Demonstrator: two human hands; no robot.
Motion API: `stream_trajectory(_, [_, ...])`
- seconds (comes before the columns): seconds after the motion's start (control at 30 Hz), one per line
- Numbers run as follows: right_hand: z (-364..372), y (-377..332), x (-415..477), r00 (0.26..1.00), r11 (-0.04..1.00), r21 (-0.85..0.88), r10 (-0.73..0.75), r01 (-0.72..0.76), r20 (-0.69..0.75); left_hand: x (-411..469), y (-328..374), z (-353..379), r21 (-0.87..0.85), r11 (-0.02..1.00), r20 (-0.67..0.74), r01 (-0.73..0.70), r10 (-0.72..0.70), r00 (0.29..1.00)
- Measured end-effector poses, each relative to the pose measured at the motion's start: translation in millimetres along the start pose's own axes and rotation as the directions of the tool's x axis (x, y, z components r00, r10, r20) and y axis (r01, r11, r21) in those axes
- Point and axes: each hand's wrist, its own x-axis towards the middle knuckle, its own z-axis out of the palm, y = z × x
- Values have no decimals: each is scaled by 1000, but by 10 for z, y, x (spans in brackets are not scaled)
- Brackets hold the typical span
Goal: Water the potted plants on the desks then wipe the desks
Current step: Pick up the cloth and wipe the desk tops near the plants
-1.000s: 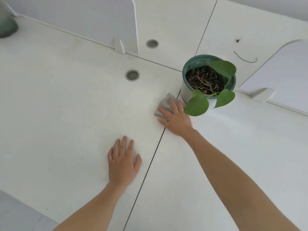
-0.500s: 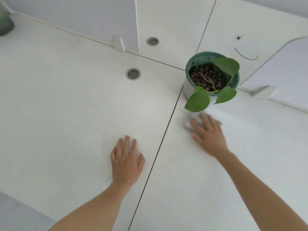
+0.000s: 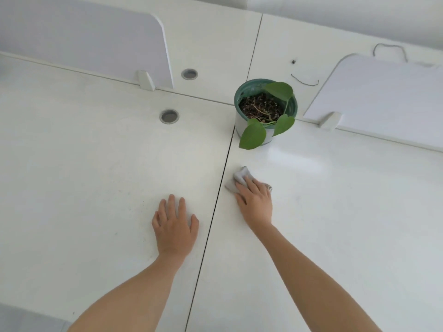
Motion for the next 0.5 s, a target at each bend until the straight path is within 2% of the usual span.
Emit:
stream_trajectory(0.1, [-64,-60,-357,999,999,-12,-49,48,-15,-6,-6,-21,-28,1000,28,-11,12,1000])
stream_trajectory(0.17, [-188,-125,-559,997,999,-19,47,-46,57,-37,3,-48,-76,997,-7,-17,17,1000])
stream_trajectory(0.27, [-388,-234,-820,966,959,131,239,-250,95,-61,-17,-110,-160,987,21,12,-9,1000])
stream_trajectory(0.43, [-694,-304,-1414,943,917,220,325,-331,67,-95,-205,-241,-494,870,64,12,23,998])
stream_trajectory(0.5, [-755,-305,-1657,923,887,262,379,-381,57,-186,-307,-293,-532,847,63,6,32,998])
